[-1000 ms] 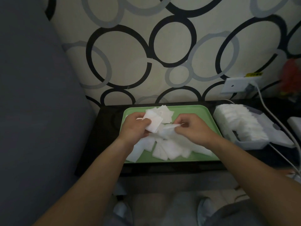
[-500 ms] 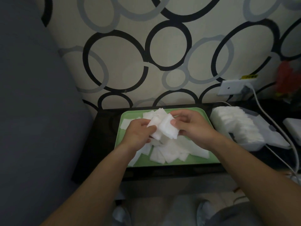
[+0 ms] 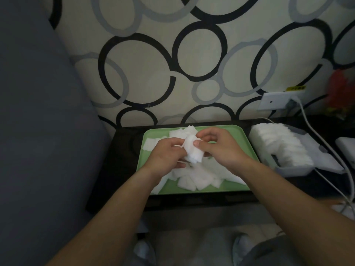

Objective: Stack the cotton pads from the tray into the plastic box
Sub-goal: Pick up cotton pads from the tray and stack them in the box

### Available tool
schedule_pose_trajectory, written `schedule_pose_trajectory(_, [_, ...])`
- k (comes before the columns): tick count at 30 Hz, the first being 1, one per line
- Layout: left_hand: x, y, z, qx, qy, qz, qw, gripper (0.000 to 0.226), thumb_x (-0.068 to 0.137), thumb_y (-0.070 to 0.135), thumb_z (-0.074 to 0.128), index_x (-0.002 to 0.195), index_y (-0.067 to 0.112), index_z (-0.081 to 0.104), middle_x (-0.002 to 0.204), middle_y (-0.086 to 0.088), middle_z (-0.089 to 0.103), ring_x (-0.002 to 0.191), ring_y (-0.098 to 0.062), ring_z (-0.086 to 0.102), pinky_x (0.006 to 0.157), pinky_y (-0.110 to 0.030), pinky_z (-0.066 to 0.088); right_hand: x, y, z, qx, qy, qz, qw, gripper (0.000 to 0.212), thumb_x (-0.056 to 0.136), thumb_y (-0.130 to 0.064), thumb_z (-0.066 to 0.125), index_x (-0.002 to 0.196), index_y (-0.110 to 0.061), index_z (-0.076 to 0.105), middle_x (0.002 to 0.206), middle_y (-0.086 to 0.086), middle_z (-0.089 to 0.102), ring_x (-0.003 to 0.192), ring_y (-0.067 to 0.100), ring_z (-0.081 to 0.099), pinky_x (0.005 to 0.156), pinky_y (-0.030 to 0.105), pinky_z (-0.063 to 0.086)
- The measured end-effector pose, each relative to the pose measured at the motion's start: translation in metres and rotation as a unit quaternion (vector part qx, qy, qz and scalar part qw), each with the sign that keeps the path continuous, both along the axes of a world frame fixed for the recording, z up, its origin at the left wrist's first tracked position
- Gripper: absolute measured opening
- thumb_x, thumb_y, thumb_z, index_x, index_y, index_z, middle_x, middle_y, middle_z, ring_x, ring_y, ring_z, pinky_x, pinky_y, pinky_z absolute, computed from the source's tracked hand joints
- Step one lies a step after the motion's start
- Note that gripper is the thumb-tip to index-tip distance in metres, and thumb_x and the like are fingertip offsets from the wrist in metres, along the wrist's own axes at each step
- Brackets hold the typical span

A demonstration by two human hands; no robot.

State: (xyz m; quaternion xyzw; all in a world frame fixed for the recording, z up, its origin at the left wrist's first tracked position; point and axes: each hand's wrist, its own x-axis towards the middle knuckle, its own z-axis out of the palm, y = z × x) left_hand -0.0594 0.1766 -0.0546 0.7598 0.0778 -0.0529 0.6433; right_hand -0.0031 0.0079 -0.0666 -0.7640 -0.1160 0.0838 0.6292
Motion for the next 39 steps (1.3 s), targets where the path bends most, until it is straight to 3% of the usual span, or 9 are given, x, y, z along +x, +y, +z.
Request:
schedule_pose_trajectory(8, [0.002, 0.005, 0.002, -0.055, 0.05, 0.07, 0.995, 0.027, 0.099, 0.041, 0.057, 0.103, 0.018, 0.072, 0.095, -0.006, 0.076, 0.084, -0.02, 0.074, 0.068, -0.03, 0.06, 0.002, 0.017, -0.004, -0.073, -0.075, -0.027, 0.994, 0.019, 0.079, -0.028, 0.081, 0.09, -0.02, 0.068, 0.08, 0.002, 0.064, 0.065, 0.015, 0.061, 0.065, 0.033, 0.052])
schedule_pose_trajectory(11, [0.0, 0.013, -0.001, -0.007, -0.001, 0.08, 0.997, 0.012, 0.093, 0.025, 0.07, 0.103, 0.019, 0.07, 0.101, -0.004, 0.075, 0.089, -0.018, 0.073, 0.071, -0.026, 0.06, 0.003, 0.024, -0.005, -0.086, -0.061, -0.041, 0.994, 0.014, 0.088, -0.031, 0.07, 0.088, -0.018, 0.067, 0.075, 0.0, 0.065, 0.061, 0.013, 0.061, 0.063, 0.034, 0.05])
schedule_pose_trajectory(14, [0.004, 0.029, 0.0, -0.007, -0.007, 0.148, 0.989, 0.025, 0.092, 0.019, 0.07, 0.117, 0.016, 0.067, 0.11, -0.003, 0.07, 0.098, -0.021, 0.069, 0.073, -0.029, 0.058, 0.007, 0.023, -0.007, -0.056, -0.001, -0.049, 0.997, 0.016, 0.096, -0.019, 0.054, 0.09, -0.012, 0.067, 0.075, 0.003, 0.068, 0.062, 0.013, 0.062, 0.063, 0.031, 0.048])
schedule_pose_trajectory(17, [0.004, 0.041, -0.001, -0.024, -0.006, 0.165, 0.986, 0.029, 0.092, 0.021, 0.07, 0.121, 0.016, 0.067, 0.111, -0.005, 0.069, 0.098, -0.021, 0.068, 0.069, -0.027, 0.055, 0.012, 0.013, -0.015, -0.203, -0.062, 0.022, 0.977, 0.004, 0.088, -0.023, 0.068, 0.091, -0.02, 0.069, 0.09, -0.003, 0.069, 0.078, 0.011, 0.064, 0.072, 0.027, 0.05])
schedule_pose_trajectory(21, [0.003, 0.043, -0.005, -0.01, -0.001, 0.144, 0.989, 0.023, 0.092, 0.021, 0.069, 0.115, 0.018, 0.069, 0.107, -0.004, 0.071, 0.095, -0.02, 0.069, 0.068, -0.027, 0.055, 0.01, 0.015, -0.025, -0.376, -0.076, 0.116, 0.916, 0.048, 0.069, -0.045, 0.085, 0.104, -0.024, 0.061, 0.103, -0.006, 0.056, 0.09, 0.013, 0.055, 0.079, 0.031, 0.048])
schedule_pose_trajectory(25, [0.004, 0.043, -0.005, -0.005, -0.004, 0.136, 0.991, 0.027, 0.092, 0.021, 0.07, 0.118, 0.017, 0.068, 0.106, -0.003, 0.072, 0.093, -0.019, 0.07, 0.068, -0.026, 0.054, 0.011, 0.022, -0.028, -0.427, -0.132, 0.117, 0.887, 0.039, 0.075, -0.028, 0.078, 0.108, -0.023, 0.057, 0.103, -0.003, 0.052, 0.093, 0.016, 0.053, 0.077, 0.029, 0.043])
schedule_pose_trajectory(30, [0.006, 0.046, -0.006, -0.011, -0.008, 0.14, 0.99, 0.03, 0.092, 0.021, 0.07, 0.121, 0.015, 0.067, 0.109, -0.005, 0.071, 0.093, -0.018, 0.068, 0.065, -0.023, 0.053, 0.017, 0.014, -0.025, -0.386, -0.138, 0.075, 0.909, 0.011, 0.081, -0.013, 0.064, 0.091, -0.014, 0.068, 0.09, -0.002, 0.063, 0.082, 0.017, 0.056, 0.068, 0.029, 0.043])
schedule_pose_trajectory(34, [0.007, 0.045, -0.006, -0.007, -0.01, 0.139, 0.99, 0.029, 0.092, 0.021, 0.069, 0.121, 0.016, 0.067, 0.109, -0.004, 0.07, 0.094, -0.017, 0.068, 0.066, -0.024, 0.054, 0.019, -0.001, -0.014, -0.279, -0.093, 0.015, 0.956, 0.008, 0.084, -0.014, 0.065, 0.08, -0.019, 0.07, 0.083, 0.0, 0.07, 0.075, 0.017, 0.064, 0.067, 0.03, 0.05])
schedule_pose_trajectory(39, [0.01, 0.042, -0.007, -0.003, -0.006, 0.142, 0.99, 0.031, 0.092, 0.022, 0.07, 0.122, 0.016, 0.067, 0.111, -0.005, 0.07, 0.097, -0.02, 0.068, 0.069, -0.026, 0.055, 0.021, -0.014, -0.012, -0.165, 0.034, 0.018, 0.986, 0.009, 0.092, -0.009, 0.062, 0.092, -0.01, 0.071, 0.092, 0.011, 0.07, 0.08, 0.021, 0.066, 0.067, 0.03, 0.055])
